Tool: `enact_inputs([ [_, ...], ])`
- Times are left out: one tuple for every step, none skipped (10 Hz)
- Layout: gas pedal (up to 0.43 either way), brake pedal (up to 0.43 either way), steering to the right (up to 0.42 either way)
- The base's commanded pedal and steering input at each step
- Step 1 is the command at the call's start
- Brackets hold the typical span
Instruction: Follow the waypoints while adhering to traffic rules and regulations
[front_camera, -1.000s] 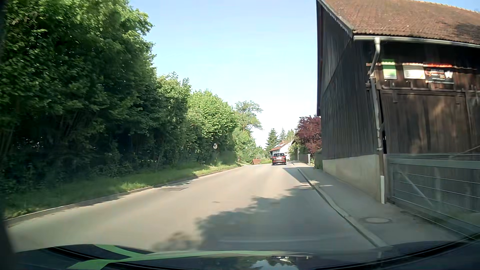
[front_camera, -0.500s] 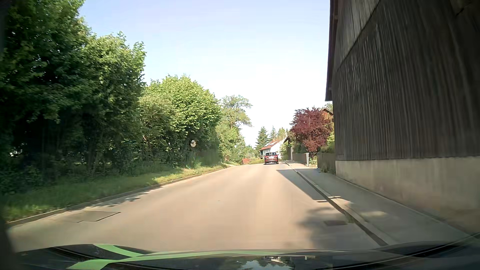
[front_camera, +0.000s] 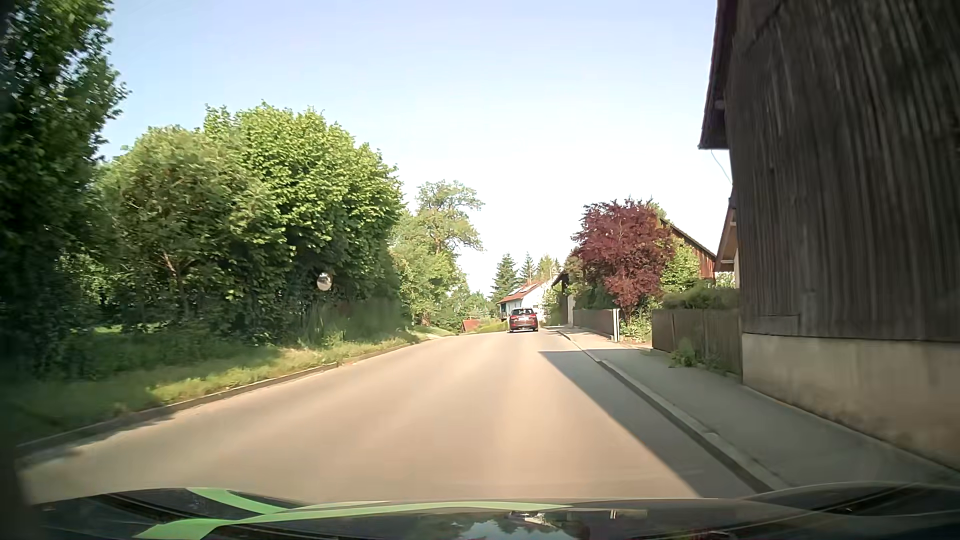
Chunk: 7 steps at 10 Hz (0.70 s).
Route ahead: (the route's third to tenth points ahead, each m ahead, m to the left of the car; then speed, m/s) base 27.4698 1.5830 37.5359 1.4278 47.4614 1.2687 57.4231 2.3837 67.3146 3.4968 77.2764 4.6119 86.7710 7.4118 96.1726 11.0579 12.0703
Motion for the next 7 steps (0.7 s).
enact_inputs([
  [0.157,0.000,0.014],
  [0.169,0.000,0.009],
  [0.169,0.000,0.008],
  [0.169,0.000,0.006],
  [0.150,0.000,0.006],
  [0.110,0.000,0.005],
  [0.098,0.000,0.004],
])
